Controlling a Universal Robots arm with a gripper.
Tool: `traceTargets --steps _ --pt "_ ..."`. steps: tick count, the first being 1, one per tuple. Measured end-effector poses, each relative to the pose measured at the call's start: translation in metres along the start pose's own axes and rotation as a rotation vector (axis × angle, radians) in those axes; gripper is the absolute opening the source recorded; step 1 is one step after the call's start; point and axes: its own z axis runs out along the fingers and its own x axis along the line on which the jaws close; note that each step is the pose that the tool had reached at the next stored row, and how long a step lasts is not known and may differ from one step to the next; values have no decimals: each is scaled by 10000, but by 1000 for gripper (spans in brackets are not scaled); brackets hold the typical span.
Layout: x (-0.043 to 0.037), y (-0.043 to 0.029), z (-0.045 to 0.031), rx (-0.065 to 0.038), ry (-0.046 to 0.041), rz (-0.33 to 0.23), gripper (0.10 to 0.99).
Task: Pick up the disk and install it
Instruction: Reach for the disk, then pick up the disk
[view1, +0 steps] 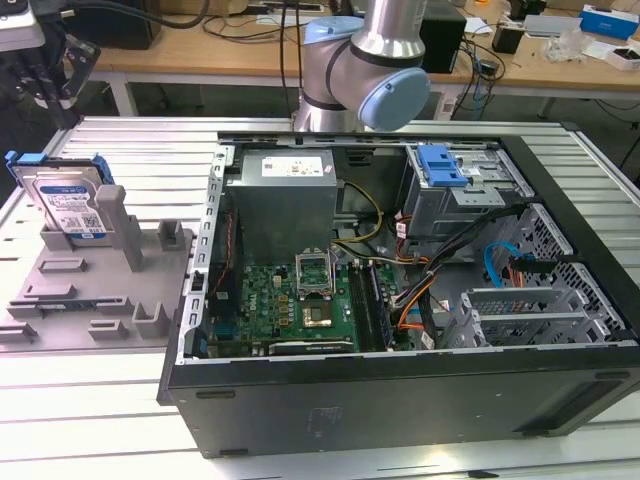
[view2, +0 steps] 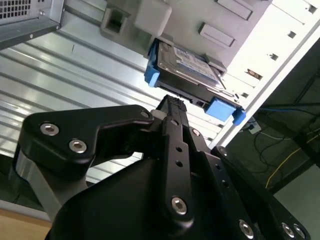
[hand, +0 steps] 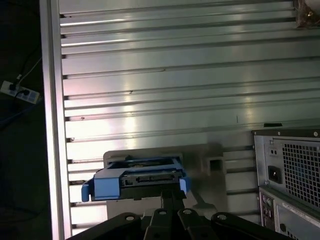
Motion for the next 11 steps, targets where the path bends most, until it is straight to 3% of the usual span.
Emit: traceTargets --steps 11 --pt "3 0 0 0 1 0 106"
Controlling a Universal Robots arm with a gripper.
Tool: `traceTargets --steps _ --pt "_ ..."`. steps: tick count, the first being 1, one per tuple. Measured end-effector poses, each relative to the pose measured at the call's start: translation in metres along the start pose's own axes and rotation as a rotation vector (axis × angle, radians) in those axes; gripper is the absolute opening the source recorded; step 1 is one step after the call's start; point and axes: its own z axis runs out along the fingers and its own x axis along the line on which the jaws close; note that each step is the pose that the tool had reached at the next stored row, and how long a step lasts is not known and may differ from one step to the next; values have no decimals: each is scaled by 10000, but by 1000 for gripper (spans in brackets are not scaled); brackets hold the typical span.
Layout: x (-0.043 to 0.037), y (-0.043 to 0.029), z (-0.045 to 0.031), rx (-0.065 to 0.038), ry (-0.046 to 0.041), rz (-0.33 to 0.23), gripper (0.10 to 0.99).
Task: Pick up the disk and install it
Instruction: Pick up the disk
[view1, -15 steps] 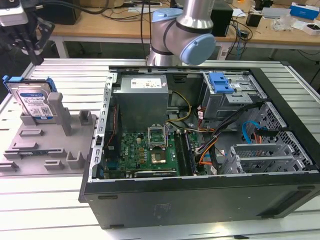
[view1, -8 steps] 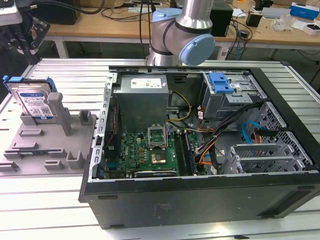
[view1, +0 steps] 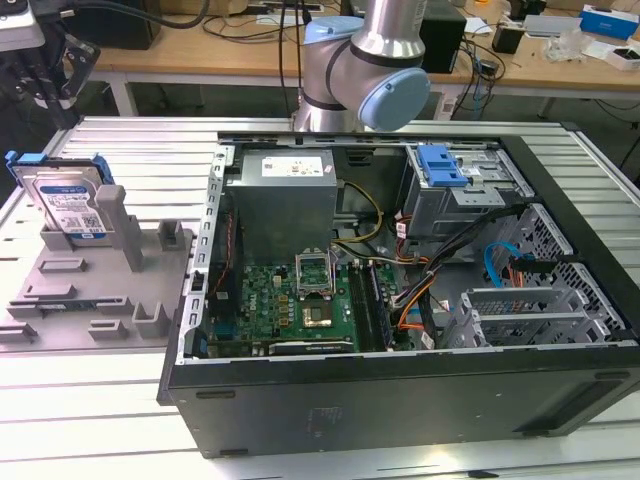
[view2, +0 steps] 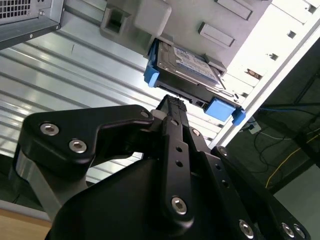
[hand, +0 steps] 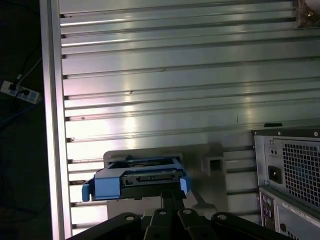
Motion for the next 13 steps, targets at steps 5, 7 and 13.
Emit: traceTargets --steps 5,7,13 --pt "2 1 0 2 10 -216 106" --pt "2 4 1 5 24 -581 106" --pt "8 4 16 25 115 -2697 106"
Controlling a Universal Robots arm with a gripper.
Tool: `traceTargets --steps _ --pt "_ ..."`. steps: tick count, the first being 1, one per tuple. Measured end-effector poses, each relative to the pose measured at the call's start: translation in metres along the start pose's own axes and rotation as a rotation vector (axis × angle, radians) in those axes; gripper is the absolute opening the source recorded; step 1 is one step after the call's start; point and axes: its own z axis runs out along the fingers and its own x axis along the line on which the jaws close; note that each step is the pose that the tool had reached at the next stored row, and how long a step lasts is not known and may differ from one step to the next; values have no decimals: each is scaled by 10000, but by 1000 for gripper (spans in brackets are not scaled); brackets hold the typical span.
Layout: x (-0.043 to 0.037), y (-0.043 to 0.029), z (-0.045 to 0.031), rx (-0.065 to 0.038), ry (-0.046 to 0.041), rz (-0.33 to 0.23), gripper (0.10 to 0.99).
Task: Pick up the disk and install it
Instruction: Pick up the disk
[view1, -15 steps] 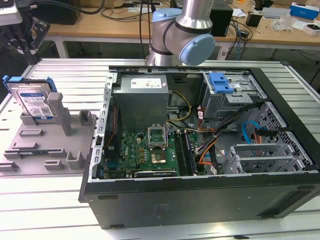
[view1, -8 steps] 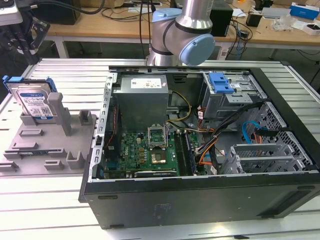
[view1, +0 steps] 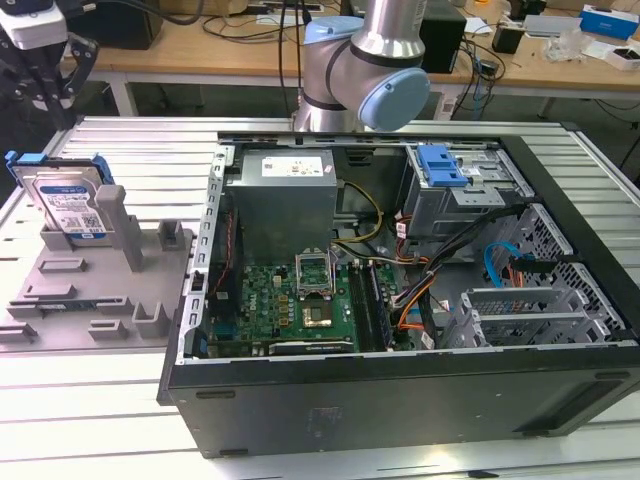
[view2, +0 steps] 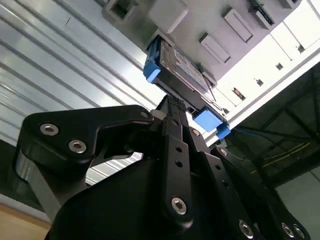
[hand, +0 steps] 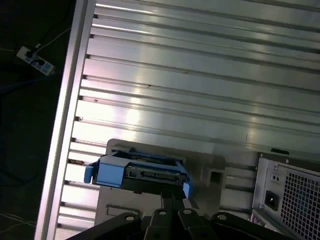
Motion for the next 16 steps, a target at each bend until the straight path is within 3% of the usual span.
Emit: traceTargets --steps 2,16 --pt "0 -1 16 4 41 -986 106" --pt "0 -3 58 20 182 -4346 106"
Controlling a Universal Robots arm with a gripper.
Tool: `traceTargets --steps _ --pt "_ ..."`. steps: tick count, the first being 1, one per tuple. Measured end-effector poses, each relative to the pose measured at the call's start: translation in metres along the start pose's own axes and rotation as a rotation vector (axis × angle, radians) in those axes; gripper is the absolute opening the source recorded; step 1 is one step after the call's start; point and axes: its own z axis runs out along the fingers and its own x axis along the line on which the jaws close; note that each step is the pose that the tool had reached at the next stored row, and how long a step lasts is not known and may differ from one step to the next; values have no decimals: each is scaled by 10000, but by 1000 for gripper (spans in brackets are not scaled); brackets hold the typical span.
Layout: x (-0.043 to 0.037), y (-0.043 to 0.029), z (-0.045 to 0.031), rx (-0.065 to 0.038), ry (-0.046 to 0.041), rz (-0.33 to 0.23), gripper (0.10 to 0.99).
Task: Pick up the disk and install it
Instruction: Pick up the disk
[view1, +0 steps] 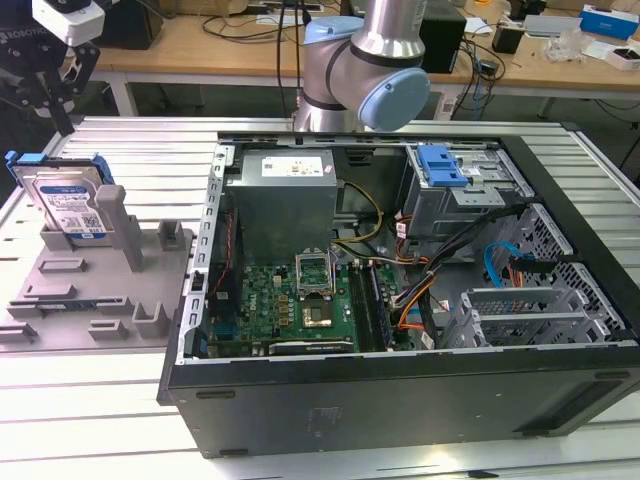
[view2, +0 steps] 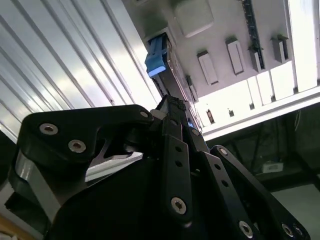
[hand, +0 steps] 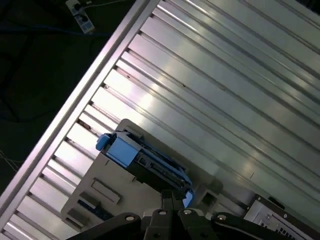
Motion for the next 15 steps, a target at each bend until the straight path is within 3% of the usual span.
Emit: traceTargets --steps 15 --pt "-10 13 10 20 143 -3333 106"
